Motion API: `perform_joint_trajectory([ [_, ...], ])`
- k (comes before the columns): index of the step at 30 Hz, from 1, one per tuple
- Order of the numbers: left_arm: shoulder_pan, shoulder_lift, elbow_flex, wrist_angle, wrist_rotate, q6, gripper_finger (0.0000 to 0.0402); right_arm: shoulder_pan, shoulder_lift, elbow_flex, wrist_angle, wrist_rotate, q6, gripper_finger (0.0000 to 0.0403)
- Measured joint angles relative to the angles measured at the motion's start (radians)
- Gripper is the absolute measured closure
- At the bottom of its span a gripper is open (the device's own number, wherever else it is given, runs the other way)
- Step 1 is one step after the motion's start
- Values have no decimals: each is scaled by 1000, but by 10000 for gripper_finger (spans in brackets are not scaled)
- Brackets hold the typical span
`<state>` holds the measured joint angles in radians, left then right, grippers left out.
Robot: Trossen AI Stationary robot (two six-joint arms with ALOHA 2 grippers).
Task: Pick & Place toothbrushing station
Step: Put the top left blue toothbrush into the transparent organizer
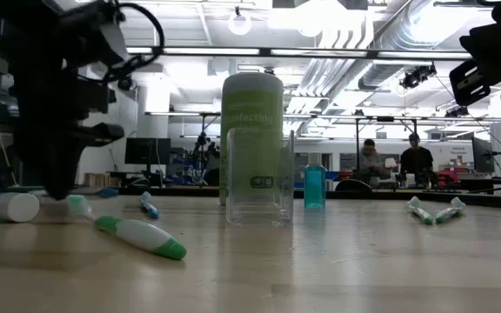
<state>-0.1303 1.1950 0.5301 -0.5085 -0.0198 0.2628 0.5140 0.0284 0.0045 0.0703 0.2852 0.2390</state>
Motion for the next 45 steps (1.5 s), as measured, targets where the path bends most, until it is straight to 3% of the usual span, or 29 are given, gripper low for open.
perform_joint_trajectory([
  [22,-269,-63,122,24,-525,112,398,0,0,0,0,0,0,366],
  [34,-341,29,135,202,-826,361,398,0,0,0,0,0,0,366],
  [45,-323,61,135,415,-937,716,399,0,0,0,0,0,0,366],
])
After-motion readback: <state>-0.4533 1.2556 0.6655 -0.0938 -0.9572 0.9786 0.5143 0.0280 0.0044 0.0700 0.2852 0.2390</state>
